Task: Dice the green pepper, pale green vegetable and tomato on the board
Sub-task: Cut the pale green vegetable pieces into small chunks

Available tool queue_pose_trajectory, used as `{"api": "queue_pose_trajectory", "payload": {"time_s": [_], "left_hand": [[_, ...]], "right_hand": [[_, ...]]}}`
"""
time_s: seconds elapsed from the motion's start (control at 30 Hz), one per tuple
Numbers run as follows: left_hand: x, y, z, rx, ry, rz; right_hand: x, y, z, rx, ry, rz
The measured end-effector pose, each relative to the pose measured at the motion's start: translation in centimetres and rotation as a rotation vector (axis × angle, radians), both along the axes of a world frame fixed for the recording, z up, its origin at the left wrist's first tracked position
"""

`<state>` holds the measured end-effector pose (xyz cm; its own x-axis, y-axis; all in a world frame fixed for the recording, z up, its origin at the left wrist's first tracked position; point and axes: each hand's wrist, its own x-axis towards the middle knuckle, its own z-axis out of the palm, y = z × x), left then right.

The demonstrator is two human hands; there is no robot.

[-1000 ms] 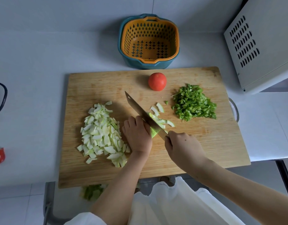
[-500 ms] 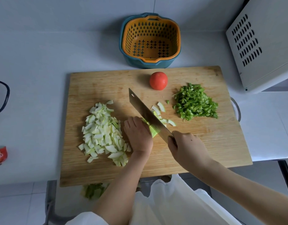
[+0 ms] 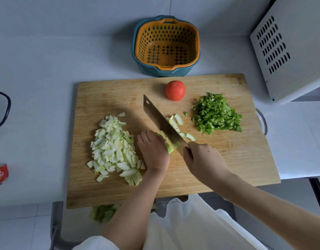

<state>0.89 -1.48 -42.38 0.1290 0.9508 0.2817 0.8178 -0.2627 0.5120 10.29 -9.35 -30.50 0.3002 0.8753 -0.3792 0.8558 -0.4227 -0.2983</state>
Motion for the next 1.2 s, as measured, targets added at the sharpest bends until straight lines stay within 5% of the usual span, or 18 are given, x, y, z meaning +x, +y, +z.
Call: {"api": "queue_pose_trajectory", "payload": {"time_s": [0.93, 1.2], "left_hand": [[0.0, -0.1, -0.1, 0.017, -0.013, 0.010], [-0.4, -0.2, 1.0, -0.061, -0.196, -0.025]], "right_hand": [[-1.2, 1.1, -0.4, -0.062, -0.016, 0.030], [-0.6, 1.5, -2.0, 0.000, 0.118, -0.055]]}}
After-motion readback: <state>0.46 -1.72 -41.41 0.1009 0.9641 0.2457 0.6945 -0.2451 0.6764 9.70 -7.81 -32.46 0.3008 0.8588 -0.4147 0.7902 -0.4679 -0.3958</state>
